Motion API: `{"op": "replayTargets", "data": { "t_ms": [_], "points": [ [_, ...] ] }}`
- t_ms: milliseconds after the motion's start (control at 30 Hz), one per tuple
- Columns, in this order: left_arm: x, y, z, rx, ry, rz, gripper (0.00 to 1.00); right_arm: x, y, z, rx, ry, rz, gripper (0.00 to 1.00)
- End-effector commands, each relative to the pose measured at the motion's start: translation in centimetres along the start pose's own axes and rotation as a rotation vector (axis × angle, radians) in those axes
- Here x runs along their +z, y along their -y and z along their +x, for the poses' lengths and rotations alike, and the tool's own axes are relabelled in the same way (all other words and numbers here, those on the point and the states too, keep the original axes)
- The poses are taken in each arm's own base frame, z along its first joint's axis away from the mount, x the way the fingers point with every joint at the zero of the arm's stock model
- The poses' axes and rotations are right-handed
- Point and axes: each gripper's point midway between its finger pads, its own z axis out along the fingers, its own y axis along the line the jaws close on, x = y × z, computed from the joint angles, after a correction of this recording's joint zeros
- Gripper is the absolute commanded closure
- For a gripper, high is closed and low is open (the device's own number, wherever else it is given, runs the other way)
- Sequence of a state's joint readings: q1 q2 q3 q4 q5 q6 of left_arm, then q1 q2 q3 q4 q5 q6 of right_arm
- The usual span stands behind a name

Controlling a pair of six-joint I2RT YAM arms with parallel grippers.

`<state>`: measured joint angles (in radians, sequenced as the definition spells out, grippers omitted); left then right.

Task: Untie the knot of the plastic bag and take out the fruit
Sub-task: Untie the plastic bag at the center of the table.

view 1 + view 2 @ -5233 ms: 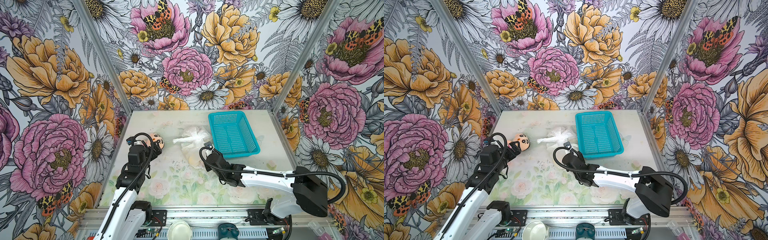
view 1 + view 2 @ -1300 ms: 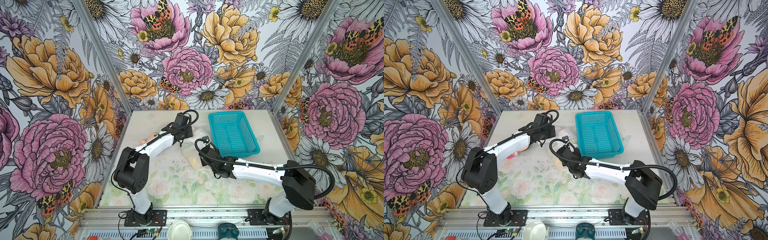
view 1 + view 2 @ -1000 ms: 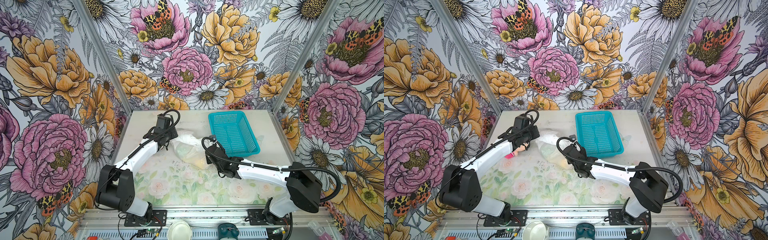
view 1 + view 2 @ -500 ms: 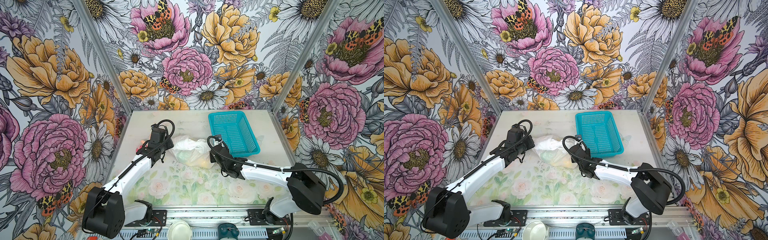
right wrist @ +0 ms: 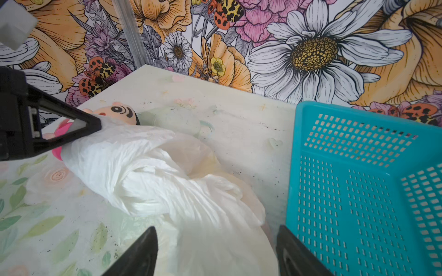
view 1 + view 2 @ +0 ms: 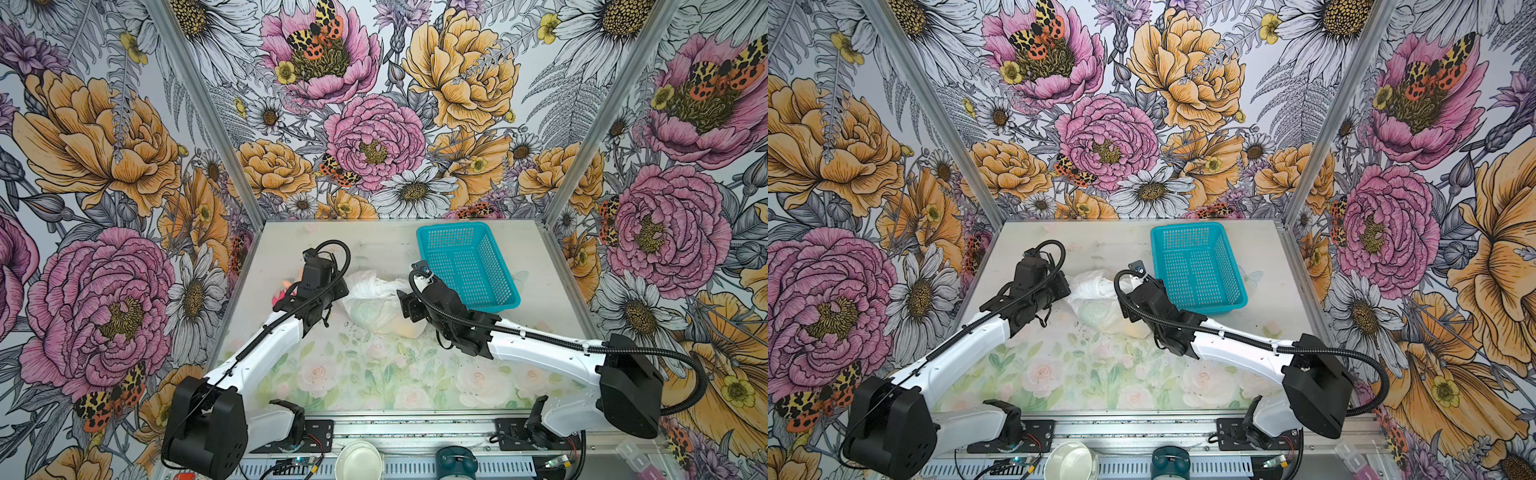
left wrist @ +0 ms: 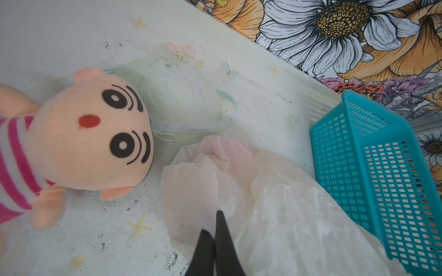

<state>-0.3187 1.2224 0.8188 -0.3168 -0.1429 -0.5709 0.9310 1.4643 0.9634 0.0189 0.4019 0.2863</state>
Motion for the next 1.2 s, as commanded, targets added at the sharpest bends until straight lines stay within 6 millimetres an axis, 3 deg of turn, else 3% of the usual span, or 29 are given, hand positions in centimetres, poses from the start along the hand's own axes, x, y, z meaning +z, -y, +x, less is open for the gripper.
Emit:
{"op": "replayTargets", "data": {
  "t_ms": [0,67,267,367,600,700,767,900,1167],
  "points": [
    [-0.7,0.0,-0.7,0.003,0.042,-0.011,0.91,1.7,-1.0,0.9,-0.052,-0.067,-0.010,0.21],
    [-0.9,-0.1,-0.8,0.011,0.043,-0.023,0.87,2.5,-1.2,1.2,-0.056,-0.086,-0.006,0.27],
    [-2.8,-0.3,-1.3,0.036,0.083,-0.052,0.64,2.9,-0.9,1.4,-0.043,-0.089,0.017,0.85],
    [-4.2,0.4,-1.2,0.058,0.095,-0.026,0.59,2.6,-0.8,1.6,-0.042,-0.080,0.006,0.96],
    [-7.3,3.1,-0.1,0.118,0.104,0.077,0.36,1.4,-0.6,1.7,-0.016,-0.038,-0.018,1.00],
    [-7.5,4.2,1.0,0.092,0.066,0.130,0.31,1.3,-0.6,1.8,-0.013,-0.034,-0.025,1.00],
    [-7.5,4.9,1.7,0.078,0.046,0.151,0.21,1.2,-0.6,1.8,-0.007,-0.031,-0.023,1.00],
    [-7.1,6.5,3.2,0.064,0.020,0.192,0.11,1.1,-0.7,2.0,0.000,-0.026,-0.034,1.00],
    [-5.4,9.5,4.2,0.084,-0.026,0.251,0.18,0.4,-1.8,1.9,-0.010,-0.015,-0.064,1.00]
  ]
}}
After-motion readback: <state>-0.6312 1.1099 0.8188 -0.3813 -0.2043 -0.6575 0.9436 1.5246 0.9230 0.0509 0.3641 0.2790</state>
